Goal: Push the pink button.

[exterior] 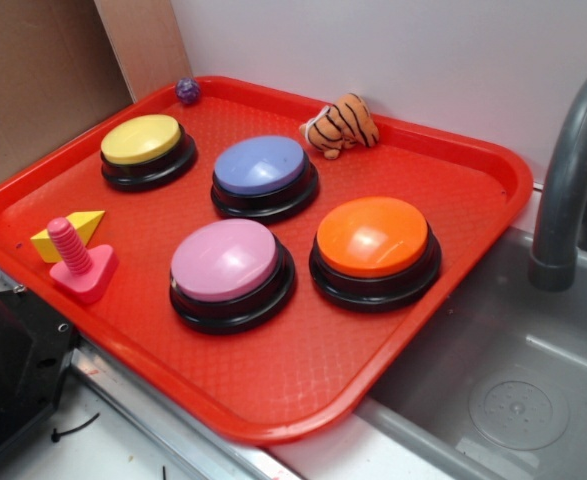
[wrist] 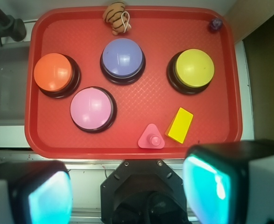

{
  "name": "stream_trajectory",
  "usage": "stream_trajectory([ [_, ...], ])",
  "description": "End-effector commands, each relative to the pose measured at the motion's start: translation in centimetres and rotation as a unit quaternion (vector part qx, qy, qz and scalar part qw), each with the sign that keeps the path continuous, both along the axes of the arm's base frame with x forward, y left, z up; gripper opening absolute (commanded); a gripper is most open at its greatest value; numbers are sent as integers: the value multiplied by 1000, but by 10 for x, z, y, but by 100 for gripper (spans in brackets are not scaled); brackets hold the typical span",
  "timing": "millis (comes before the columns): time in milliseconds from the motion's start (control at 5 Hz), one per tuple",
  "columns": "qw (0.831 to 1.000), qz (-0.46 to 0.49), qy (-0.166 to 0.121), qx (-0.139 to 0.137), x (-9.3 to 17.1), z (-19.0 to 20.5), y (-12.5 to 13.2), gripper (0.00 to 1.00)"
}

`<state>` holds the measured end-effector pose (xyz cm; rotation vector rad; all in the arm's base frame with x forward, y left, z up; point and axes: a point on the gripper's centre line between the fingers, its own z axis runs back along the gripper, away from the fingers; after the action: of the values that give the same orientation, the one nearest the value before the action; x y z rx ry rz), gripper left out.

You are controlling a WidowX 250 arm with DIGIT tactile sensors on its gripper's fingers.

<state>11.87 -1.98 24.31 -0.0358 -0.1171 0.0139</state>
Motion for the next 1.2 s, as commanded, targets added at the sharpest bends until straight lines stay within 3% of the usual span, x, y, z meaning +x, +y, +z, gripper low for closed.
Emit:
stream_trajectory([
  [0, 1000, 0, 0, 0, 0, 0, 0, 100],
  [200, 991, -126, 26, 40, 46, -50, -36, 100],
  [400, 967, -247, 6, 61, 59, -94, -68, 100],
  [600, 949, -310, 2, 56, 60, -133, -81, 100],
  [1000, 933, -358, 12, 38, 62, -187, -93, 100],
])
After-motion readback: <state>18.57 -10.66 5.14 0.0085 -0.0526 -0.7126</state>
